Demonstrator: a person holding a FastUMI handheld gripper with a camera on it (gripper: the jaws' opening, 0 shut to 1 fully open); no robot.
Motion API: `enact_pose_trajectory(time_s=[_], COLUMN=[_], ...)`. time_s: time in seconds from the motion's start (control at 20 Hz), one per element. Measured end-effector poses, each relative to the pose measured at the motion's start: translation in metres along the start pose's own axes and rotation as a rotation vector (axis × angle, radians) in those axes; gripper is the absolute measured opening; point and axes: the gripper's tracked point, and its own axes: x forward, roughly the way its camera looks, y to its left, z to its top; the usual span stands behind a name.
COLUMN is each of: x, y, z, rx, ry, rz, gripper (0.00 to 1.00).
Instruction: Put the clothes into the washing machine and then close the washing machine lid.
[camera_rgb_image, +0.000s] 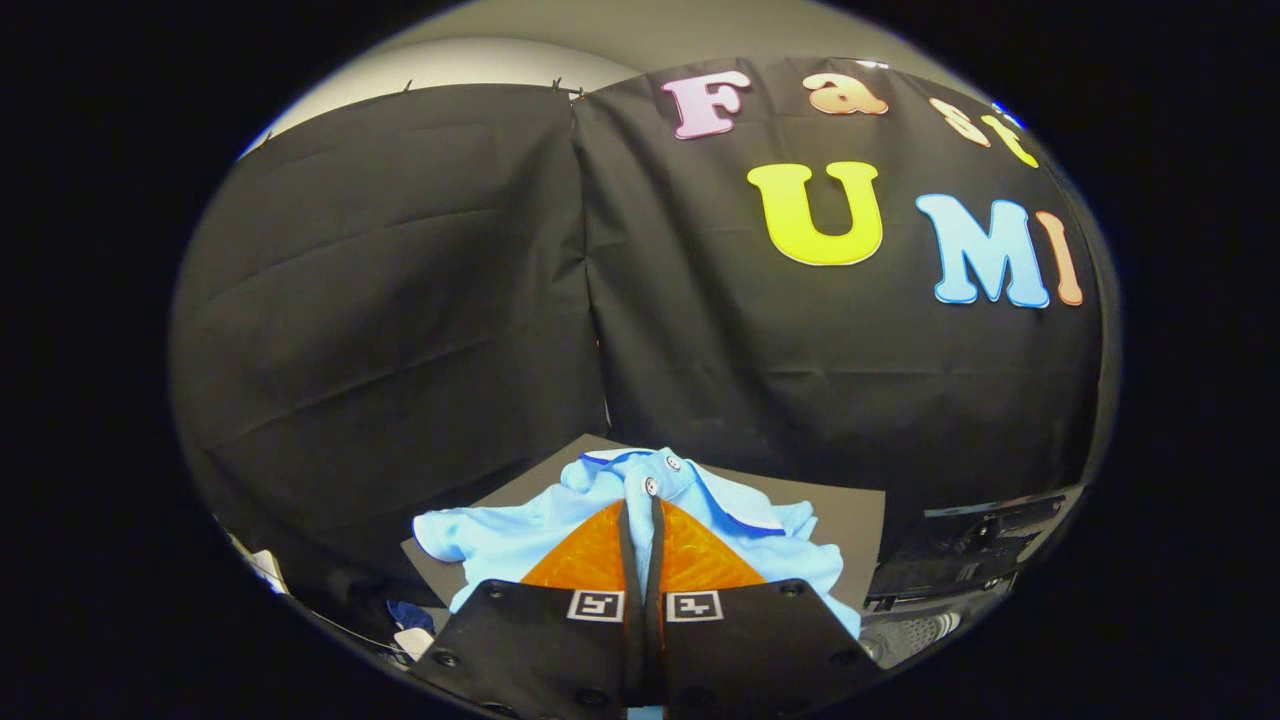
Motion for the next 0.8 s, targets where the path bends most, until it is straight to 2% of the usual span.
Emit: enact_pose_trajectory(time_s=[0.5,0.8], x=[-0.043,-0.066], y=[-0.058,-0.099], z=[0.019,0.015], rx=[-0.009,0.010], ry=[-0.054,-0.061], rz=[-0.098,-0.157], gripper=[0.01,0.01])
